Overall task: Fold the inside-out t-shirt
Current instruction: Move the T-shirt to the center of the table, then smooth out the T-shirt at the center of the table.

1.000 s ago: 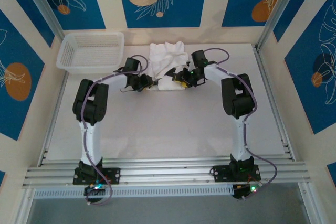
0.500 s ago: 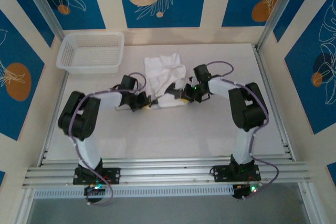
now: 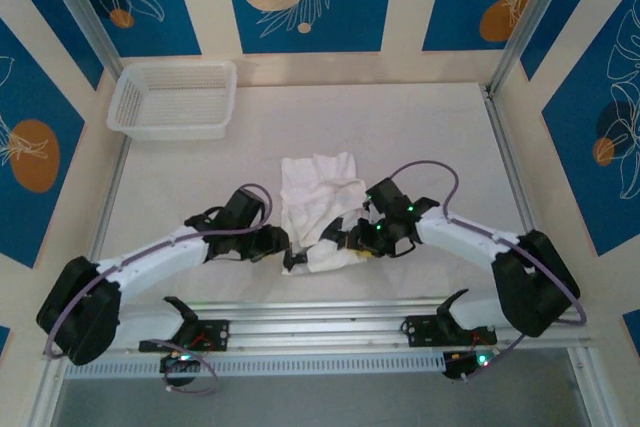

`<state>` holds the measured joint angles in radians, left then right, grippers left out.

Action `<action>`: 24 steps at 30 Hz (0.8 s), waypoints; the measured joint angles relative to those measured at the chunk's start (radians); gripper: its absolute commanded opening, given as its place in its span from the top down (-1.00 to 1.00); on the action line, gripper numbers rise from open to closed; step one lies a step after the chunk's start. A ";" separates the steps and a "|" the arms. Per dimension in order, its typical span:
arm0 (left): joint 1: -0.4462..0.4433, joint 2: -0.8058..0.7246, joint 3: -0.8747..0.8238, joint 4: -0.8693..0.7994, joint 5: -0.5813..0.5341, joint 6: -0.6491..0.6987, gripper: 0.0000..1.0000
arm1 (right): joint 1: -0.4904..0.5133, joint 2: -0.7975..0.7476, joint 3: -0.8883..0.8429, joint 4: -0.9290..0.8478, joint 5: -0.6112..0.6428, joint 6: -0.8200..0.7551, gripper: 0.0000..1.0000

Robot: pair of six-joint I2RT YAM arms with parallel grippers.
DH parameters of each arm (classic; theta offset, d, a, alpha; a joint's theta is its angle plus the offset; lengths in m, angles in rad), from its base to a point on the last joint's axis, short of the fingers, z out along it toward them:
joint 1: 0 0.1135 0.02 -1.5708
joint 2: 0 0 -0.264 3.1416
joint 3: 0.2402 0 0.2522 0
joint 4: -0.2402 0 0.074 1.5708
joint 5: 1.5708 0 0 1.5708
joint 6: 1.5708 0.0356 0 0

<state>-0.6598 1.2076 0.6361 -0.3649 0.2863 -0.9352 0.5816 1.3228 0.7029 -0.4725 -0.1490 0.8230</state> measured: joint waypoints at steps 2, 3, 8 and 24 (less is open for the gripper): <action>0.000 0.003 0.041 -0.010 -0.004 -0.003 0.13 | -0.061 -0.032 0.022 -0.002 0.006 0.002 0.37; 0.000 0.014 0.060 -0.009 -0.003 -0.006 0.13 | -0.097 -0.042 0.032 0.002 0.013 0.002 0.37; -0.003 0.137 0.117 0.050 0.002 -0.011 0.13 | -0.281 -0.006 0.070 0.067 0.018 -0.017 0.21; -0.055 0.339 0.178 0.191 0.034 -0.032 -0.10 | -0.365 0.427 0.260 0.299 -0.149 -0.125 0.27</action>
<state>-0.7143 1.5463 0.8139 -0.1738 0.3199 -0.9668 0.2165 1.7496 0.9627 -0.1738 -0.2977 0.6979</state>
